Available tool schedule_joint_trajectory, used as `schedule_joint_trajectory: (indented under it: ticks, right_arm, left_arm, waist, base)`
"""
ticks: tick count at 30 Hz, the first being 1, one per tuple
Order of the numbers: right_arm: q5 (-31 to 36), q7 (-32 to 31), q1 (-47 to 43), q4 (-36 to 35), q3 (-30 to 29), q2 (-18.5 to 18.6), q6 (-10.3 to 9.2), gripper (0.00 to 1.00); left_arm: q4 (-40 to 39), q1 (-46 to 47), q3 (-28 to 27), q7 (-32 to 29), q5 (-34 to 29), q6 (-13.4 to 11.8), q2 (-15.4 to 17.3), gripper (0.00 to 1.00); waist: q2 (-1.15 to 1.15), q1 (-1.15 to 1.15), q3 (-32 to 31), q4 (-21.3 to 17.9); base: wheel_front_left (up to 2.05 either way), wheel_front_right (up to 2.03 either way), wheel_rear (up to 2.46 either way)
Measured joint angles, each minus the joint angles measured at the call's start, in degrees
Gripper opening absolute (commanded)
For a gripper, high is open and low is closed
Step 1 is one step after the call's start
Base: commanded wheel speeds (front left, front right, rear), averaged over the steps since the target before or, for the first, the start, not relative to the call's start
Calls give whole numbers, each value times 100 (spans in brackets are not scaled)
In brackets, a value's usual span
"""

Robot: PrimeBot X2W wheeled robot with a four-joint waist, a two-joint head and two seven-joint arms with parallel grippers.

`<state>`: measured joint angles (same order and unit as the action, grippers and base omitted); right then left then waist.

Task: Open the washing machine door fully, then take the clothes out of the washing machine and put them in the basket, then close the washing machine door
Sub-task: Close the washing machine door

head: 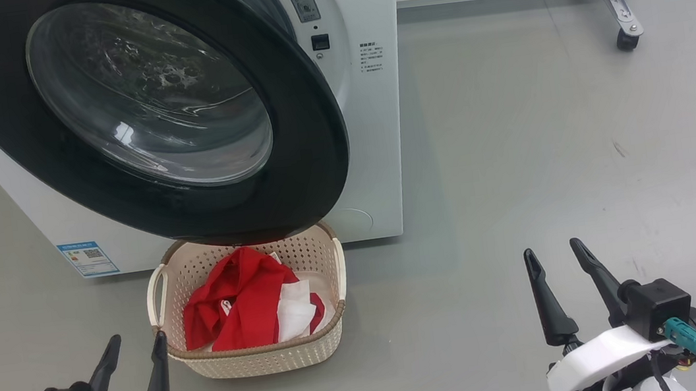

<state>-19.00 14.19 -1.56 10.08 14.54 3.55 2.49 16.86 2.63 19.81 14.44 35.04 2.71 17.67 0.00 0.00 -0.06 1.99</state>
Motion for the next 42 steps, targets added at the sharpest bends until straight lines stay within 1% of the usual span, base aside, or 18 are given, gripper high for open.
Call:
schedule_joint_trajectory:
  ticks: [5, 10, 17, 19, 33, 34, 35, 36, 42]
  right_arm:
    - [4, 0, -14, 11, -30, -3, 7, 100]
    - [4, 0, -14, 12, -38, -9, 34, 100]
    - [5, 0, -14, 15, -45, -21, 41, 100]
    - [9, 0, -14, 18, -45, -30, 46, 100]
    - [90, 0, -14, 20, -60, -35, 64, 100]
    - [103, 0, -14, 20, -59, -35, 66, 50]
    - [111, 0, -14, 20, -47, -34, 87, 33]
    - [142, 0, -13, 20, -20, -34, 98, 0]
    - [397, 0, 131, -3, 197, 37, 198, 0]
  left_arm:
    - [-185, -9, -246, 0, -145, -86, -209, 100]
    - [-255, -38, -469, 0, -232, -116, -258, 100]
    - [-330, -118, -555, 0, -405, -115, -363, 100]
    - [-352, -177, -573, 0, -506, -80, -410, 100]
    - [-403, -250, -797, 0, -636, 64, -605, 100]
    - [-412, -257, -809, 0, -642, 66, -611, 100]
    - [-427, -262, -820, 0, -642, 69, -614, 100]
    - [-442, -263, -836, 0, -643, 76, -623, 100]
    - [-478, -259, -851, 0, -782, 168, -708, 100]
  waist:
    - [0, 0, 23, 34]
    - [0, 0, 49, 68]
    - [0, 0, 71, 101]
    - [0, 0, 87, 113]
    - [0, 0, 144, 126]
    - [0, 0, 153, 128]
    - [0, 0, 169, 131]
    - [0, 0, 189, 134]
    - [0, 0, 368, 168]
  base:
    - [0, 0, 0]
    - [0, 0, 0]
    - [0, 0, 0]
    - [0, 0, 0]
    - [0, 0, 0]
    - [0, 0, 0]
    - [0, 0, 0]
    - [0, 0, 0]
    - [0, 0, 0]
